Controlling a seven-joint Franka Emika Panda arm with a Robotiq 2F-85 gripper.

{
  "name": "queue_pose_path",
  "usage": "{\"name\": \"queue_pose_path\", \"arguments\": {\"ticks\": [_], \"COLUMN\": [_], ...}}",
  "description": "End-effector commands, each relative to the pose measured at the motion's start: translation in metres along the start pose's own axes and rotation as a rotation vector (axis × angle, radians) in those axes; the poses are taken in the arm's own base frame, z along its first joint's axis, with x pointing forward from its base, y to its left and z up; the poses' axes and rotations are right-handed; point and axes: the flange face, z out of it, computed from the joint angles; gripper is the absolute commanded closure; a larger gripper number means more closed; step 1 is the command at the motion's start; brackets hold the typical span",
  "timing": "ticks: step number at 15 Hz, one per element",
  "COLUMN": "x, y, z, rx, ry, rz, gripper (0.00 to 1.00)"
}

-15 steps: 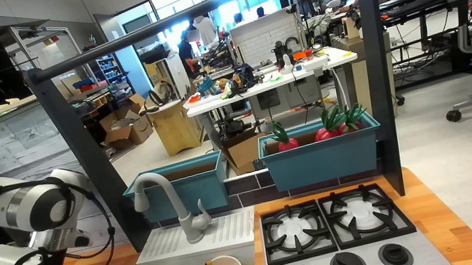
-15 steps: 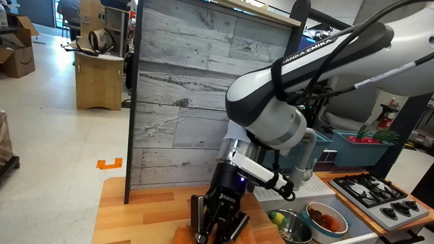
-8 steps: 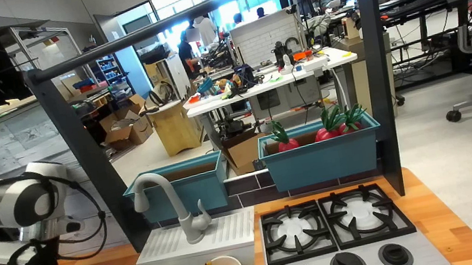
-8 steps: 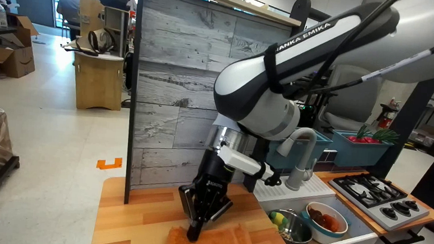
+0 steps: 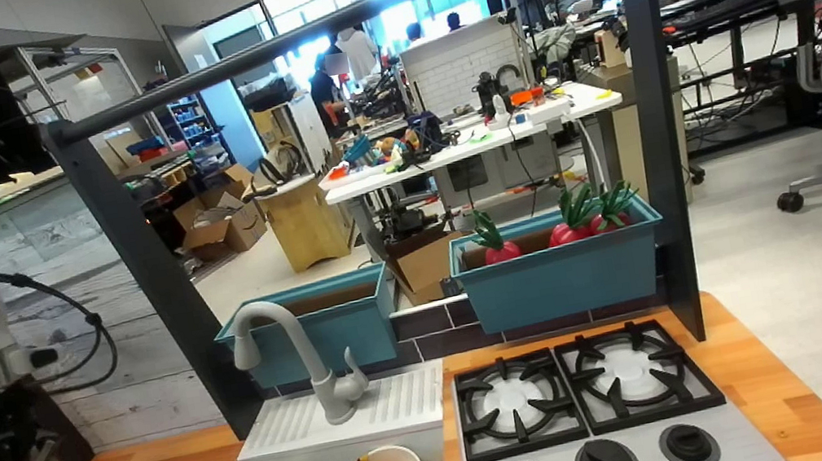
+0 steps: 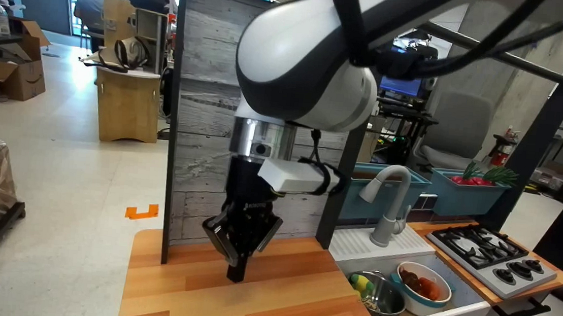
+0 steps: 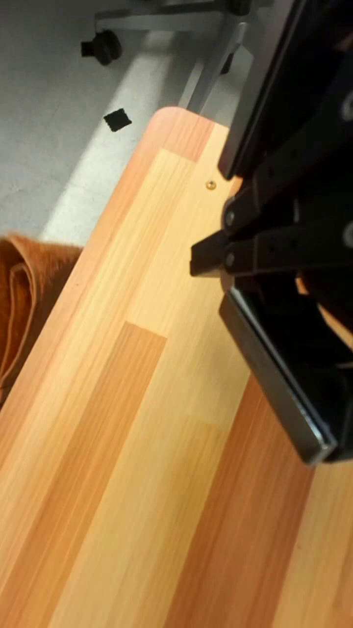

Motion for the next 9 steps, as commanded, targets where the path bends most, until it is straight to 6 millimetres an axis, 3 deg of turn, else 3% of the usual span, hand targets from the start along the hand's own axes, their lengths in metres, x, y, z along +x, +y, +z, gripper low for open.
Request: {"name": "queue_pose_path", "arguments": {"ticks": [1,2,3,5,7,8,9], "x": [-0.020,-0.019,-0.023,-0.034,-0.050,-0.022,-0.030], "y": [-0.043,-0.057,-0.071,-0.095,-0.113,-0.110,-0.116], "z": [-0.070,-0.089,-0.110,-0.155,-0.196,-0.169,-0.187], "rx": [-0.114,0.037,0.057,0.135,0.210,0.168,0.188], "ry": [0.016,0.103,0.134,0.216,0.297,0.254,0.281], "rz": [0.096,0.058,0.090,0.134,0.183,0.136,0.148], "gripper": [1.00,0.96,0.73,0.69,0.55,0.74,0.65]}}
